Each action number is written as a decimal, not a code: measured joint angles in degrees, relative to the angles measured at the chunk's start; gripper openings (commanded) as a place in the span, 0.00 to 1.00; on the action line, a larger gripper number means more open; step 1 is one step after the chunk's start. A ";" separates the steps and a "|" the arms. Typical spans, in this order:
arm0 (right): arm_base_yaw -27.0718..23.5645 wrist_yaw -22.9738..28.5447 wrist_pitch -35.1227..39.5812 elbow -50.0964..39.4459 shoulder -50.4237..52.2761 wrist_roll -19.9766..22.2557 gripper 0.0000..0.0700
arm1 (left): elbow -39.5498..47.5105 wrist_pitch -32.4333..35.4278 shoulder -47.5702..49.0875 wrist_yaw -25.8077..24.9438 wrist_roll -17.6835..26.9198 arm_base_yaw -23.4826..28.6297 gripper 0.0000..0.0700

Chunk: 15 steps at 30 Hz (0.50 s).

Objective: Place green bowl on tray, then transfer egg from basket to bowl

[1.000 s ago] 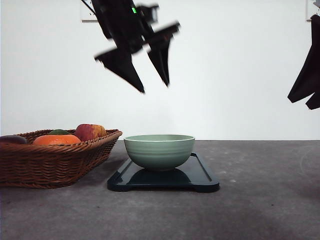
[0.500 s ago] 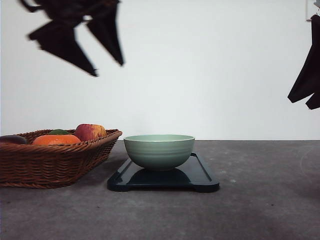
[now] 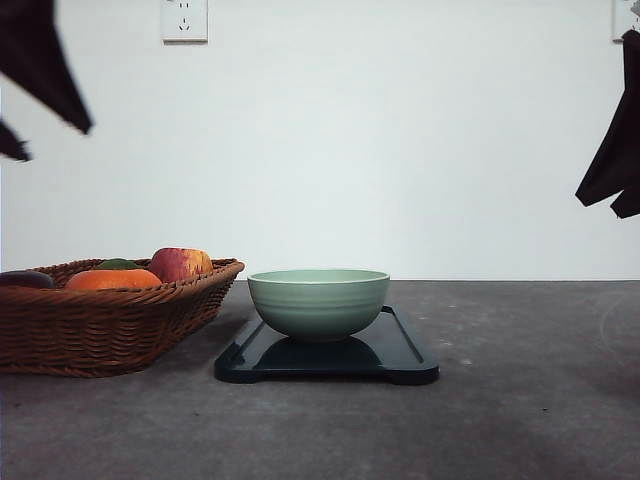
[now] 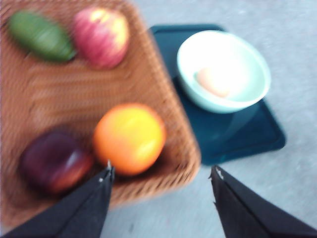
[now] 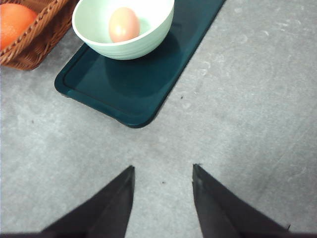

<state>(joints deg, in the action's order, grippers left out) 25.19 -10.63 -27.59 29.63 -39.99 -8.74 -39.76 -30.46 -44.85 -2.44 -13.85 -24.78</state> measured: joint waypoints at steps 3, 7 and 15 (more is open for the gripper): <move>0.00 0.00 0.25 0.00 0.00 0.50 0.33 | 2.56 -1.73 3.60 0.02 -1.10 0.98 0.56; 0.00 0.00 1.31 0.00 0.00 1.02 0.33 | 5.97 -3.30 8.08 0.02 -2.63 1.42 0.56; 0.00 0.00 0.13 0.00 0.00 1.06 0.32 | 6.72 -6.13 12.50 0.00 -3.50 1.41 0.51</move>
<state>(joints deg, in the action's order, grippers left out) 25.19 -10.63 -27.46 29.63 -39.99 -7.68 -33.04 -36.59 -32.35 -2.44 -17.34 -23.38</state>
